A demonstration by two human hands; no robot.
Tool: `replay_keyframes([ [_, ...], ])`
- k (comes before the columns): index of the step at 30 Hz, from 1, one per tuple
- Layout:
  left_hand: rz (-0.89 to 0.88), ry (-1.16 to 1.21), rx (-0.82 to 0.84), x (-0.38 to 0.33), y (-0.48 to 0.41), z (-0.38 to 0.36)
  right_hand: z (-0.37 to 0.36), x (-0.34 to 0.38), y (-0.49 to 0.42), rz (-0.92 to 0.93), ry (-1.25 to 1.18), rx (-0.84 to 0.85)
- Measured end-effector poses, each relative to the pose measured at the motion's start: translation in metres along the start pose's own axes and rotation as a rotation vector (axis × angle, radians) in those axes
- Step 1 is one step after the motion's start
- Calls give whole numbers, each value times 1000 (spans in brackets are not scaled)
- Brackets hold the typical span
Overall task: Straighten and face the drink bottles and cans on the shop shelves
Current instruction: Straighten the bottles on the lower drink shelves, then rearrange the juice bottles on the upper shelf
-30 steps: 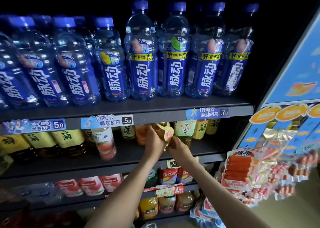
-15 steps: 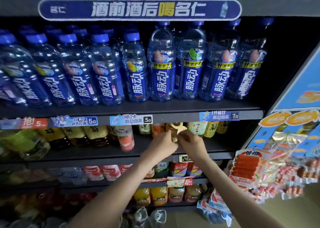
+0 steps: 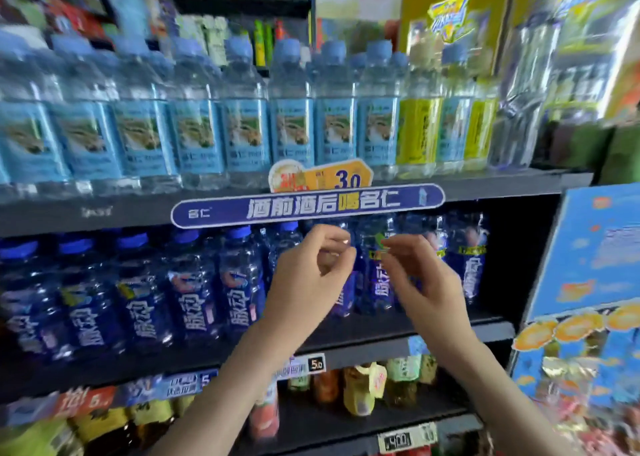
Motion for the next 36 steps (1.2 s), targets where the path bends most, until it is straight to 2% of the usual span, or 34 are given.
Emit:
replay_keyframes([
  [4, -87, 48, -54, -23, -19, 14, 14, 23, -26, 88, 87, -128],
  [10, -122, 19, -99, -38, -41, 0, 53, 19, -46, -19, 117, -238],
  [16, -117, -39, -139, -56, -54, -15, 98, 14, -68, -19, 221, -317],
  [19, -121, -64, -180, -70, -65, -21, 125, 15, -89, -36, 179, -378],
  [22, -100, -84, -202, -83, -74, -29, 113, 20, -99, -18, 128, -294],
  [27, 0, -73, -269, -78, -70, -12, 43, 31, -100, 91, 29, -58],
  [30, 115, -8, -300, -52, -61, 19, -4, 43, -102, 120, -44, 21],
  [33, 212, -13, -361, -18, -43, 65, -62, 58, -99, 123, -112, 126],
  [36, 272, -60, -446, 15, -16, 123, -127, 80, -88, 137, -183, 161],
])
Point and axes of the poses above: each hand's wrist, its own y-axis away from the middle knuckle, its own z-axis out of the back of the hand, x = y × z, the point moved 5 cm from there along -y, towards the middle knuckle, and after that the axes turned 13 degrees about -y, right-handed, at the moved point
